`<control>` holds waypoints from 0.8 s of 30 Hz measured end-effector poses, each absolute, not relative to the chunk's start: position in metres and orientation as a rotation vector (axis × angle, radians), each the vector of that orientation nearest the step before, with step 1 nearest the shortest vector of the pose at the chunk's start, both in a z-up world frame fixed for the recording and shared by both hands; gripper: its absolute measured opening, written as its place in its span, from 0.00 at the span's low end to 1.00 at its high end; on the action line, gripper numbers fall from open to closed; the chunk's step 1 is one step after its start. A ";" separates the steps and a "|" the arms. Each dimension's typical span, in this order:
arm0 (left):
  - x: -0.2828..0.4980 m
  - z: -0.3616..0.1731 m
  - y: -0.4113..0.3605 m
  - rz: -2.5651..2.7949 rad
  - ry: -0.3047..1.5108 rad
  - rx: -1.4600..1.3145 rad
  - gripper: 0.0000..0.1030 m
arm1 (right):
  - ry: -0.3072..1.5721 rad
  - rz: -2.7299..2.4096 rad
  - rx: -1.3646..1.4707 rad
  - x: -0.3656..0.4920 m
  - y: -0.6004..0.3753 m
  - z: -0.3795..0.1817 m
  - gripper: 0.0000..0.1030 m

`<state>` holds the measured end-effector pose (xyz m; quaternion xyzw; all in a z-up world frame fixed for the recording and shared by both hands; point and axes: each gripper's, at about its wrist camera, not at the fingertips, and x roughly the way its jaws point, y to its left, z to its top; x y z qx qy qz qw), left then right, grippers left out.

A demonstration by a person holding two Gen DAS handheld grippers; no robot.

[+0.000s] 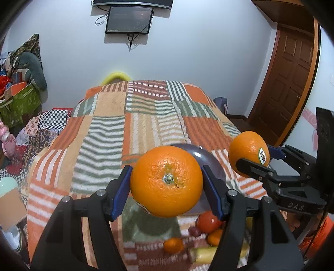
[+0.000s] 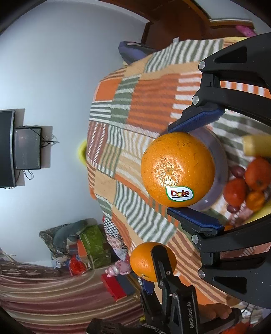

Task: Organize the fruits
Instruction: 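Carry both held oranges with both tools over the purple plate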

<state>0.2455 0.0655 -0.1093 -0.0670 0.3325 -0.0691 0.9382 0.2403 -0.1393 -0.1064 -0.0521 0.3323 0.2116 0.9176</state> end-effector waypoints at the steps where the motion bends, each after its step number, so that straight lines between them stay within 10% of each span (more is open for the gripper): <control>1: 0.252 -0.108 0.063 -0.140 0.675 -0.136 0.63 | 0.677 0.431 -0.112 0.243 -0.140 -0.106 0.65; 24: 0.378 -0.164 0.045 -0.125 0.839 -0.087 0.63 | 0.753 0.407 -0.154 0.321 -0.150 -0.158 0.65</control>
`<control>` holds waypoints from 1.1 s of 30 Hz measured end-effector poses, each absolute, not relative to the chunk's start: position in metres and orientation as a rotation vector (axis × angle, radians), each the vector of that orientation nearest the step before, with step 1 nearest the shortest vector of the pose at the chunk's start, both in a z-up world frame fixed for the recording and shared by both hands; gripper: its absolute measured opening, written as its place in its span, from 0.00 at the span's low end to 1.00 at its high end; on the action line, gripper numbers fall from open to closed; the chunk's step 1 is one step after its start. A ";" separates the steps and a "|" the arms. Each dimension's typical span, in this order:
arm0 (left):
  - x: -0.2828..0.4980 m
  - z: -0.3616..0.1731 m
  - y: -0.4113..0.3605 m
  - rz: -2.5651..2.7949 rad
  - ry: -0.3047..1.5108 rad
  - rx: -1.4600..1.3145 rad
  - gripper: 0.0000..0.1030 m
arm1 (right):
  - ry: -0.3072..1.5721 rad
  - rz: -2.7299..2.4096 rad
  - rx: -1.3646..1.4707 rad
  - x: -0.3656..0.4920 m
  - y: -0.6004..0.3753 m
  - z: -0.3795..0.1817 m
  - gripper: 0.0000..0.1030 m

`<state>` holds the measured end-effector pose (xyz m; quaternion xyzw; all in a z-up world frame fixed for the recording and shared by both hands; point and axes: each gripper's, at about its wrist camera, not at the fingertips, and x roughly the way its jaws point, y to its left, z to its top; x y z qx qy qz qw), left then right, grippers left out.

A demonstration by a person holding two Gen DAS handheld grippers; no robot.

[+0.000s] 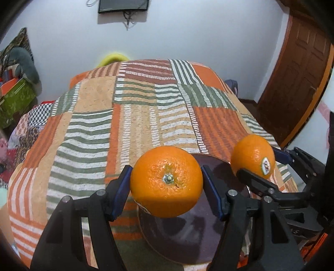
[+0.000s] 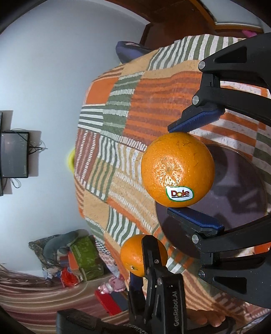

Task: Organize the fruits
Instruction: 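Carry both held oranges with both tools over the purple plate, then lower both oranges onto the purple plate and open both tools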

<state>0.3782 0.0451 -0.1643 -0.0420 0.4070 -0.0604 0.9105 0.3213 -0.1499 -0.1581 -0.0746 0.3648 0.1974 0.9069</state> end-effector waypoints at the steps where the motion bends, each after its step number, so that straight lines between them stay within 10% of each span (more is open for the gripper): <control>1: 0.382 -0.167 0.044 -0.128 0.843 -0.078 0.63 | 0.761 0.408 -0.157 0.324 -0.149 -0.161 0.65; 26: 0.429 -0.232 0.030 -0.179 0.986 -0.006 0.63 | 0.827 0.471 -0.243 0.348 -0.136 -0.207 0.65; 33: 0.420 -0.221 0.027 -0.191 0.913 0.029 0.79 | 0.866 0.495 -0.225 0.349 -0.138 -0.209 0.67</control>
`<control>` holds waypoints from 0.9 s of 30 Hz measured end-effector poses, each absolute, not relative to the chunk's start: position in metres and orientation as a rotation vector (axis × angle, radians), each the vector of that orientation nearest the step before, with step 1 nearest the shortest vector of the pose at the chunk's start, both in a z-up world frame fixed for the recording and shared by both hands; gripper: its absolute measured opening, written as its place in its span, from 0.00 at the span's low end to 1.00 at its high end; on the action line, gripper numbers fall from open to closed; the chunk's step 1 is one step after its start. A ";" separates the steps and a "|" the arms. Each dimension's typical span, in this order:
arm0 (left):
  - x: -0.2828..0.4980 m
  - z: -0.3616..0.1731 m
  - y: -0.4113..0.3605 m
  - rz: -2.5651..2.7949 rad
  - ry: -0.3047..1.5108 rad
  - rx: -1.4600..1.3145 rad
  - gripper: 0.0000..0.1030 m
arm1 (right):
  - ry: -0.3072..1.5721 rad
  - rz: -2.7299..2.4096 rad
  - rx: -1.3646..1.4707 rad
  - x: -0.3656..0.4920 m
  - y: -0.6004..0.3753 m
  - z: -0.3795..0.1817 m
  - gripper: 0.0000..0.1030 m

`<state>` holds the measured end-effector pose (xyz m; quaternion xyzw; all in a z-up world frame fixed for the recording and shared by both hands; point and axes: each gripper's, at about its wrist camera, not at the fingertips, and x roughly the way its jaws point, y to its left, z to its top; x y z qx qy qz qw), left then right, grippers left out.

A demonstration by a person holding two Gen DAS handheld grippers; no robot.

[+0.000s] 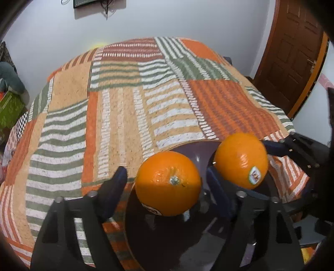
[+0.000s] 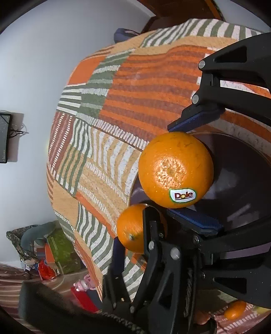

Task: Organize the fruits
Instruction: 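Lower both oranges onto the purple plate and open both tools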

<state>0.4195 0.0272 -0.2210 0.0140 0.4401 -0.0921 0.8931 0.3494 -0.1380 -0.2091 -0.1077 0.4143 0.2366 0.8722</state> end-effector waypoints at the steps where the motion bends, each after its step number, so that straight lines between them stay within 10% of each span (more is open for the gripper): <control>1: 0.419 -0.220 0.026 -0.194 0.908 0.031 0.79 | 0.872 0.496 -0.224 0.349 -0.138 -0.210 0.68; 7: 0.412 -0.209 0.023 -0.196 0.875 0.044 0.79 | 0.828 0.465 -0.216 0.345 -0.141 -0.201 0.84; 27: 0.313 -0.123 0.042 -0.135 0.709 0.046 0.81 | 0.714 0.433 -0.140 0.268 -0.178 -0.129 0.85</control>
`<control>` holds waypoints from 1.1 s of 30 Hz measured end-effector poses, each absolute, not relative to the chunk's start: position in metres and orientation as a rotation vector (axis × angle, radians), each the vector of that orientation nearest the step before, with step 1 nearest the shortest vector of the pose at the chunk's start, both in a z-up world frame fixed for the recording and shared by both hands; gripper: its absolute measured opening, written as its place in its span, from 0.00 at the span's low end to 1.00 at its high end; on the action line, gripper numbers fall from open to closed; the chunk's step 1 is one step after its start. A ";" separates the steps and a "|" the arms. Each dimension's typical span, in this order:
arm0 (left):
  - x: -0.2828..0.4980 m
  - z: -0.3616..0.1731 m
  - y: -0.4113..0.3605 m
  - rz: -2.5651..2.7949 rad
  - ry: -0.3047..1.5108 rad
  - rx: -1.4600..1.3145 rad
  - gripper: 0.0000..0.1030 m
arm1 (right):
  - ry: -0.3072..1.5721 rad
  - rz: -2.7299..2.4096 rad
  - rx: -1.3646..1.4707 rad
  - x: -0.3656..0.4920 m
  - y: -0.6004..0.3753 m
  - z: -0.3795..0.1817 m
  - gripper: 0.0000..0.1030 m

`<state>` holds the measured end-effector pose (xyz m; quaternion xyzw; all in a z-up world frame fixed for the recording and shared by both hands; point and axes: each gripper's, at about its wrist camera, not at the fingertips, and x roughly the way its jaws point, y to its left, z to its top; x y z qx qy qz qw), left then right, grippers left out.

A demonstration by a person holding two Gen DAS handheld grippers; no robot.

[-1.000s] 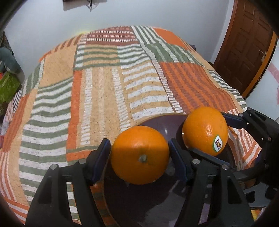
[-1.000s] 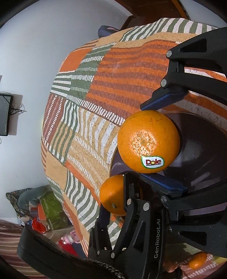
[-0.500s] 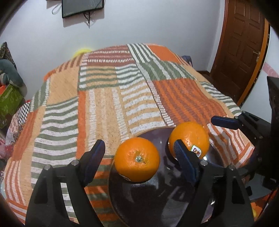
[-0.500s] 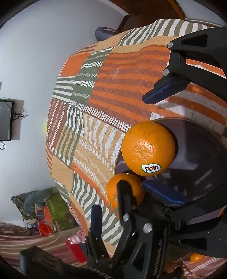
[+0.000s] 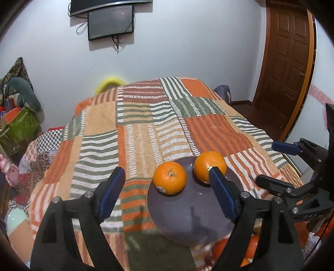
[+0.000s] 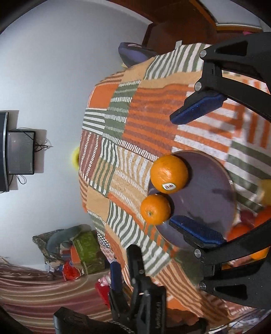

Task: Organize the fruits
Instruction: 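Lower both oranges onto the purple plate and open both tools, then withdraw both tools from the plate toward the corn cobs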

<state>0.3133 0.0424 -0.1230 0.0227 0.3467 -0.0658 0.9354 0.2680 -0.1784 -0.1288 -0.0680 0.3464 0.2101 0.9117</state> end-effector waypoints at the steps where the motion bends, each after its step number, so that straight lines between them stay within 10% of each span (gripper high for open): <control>1: 0.307 -0.120 0.043 -0.123 0.711 0.051 0.82 | 0.712 0.433 -0.139 0.262 -0.180 -0.127 0.85; 22: 0.194 -0.138 0.067 -0.032 0.808 -0.016 0.88 | 0.809 0.360 -0.129 0.171 -0.219 -0.149 0.84; 33: 0.184 -0.165 0.026 -0.100 0.890 0.027 0.88 | 0.990 0.469 -0.042 0.170 -0.217 -0.197 0.35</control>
